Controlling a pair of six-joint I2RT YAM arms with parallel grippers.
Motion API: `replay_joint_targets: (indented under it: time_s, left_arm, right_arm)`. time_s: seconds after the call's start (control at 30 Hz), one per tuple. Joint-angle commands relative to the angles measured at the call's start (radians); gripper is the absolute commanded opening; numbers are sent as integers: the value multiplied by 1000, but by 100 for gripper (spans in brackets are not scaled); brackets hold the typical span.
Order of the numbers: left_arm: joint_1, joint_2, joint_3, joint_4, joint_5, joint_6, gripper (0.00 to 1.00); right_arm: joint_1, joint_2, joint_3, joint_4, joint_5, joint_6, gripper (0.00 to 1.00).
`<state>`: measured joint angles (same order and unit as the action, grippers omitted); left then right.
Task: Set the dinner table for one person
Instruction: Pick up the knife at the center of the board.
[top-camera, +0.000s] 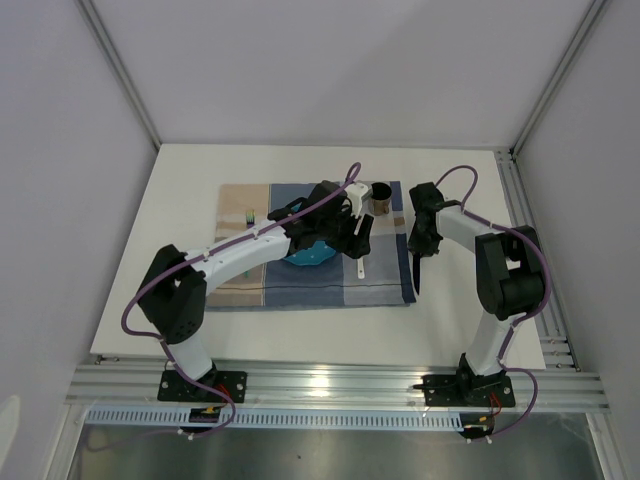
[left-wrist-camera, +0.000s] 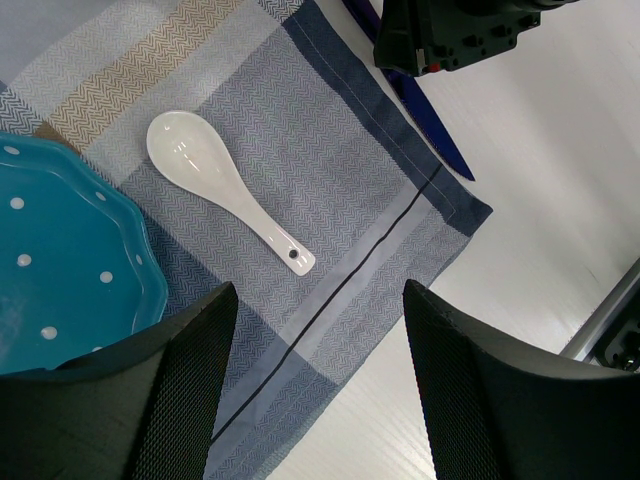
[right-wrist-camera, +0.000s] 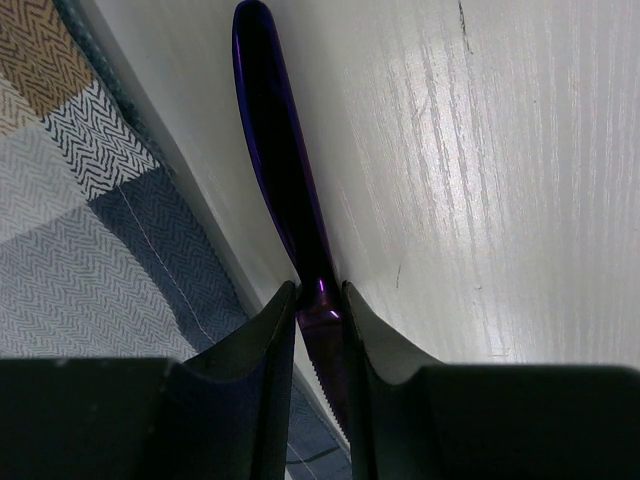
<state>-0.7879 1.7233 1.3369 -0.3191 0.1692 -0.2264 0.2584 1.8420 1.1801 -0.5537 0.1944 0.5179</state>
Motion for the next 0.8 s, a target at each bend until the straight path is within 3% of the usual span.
replay_joint_targets:
  time_s: [0.0,0.77]
  left_arm:
    - [-7,-18,2,32,15,19,71]
    - [-7,-21,1,35,18,22,71]
  right_arm:
    - [4,-41,23,-8,-4,-9,0]
    - [10,-35,24,6,-7,-101,0]
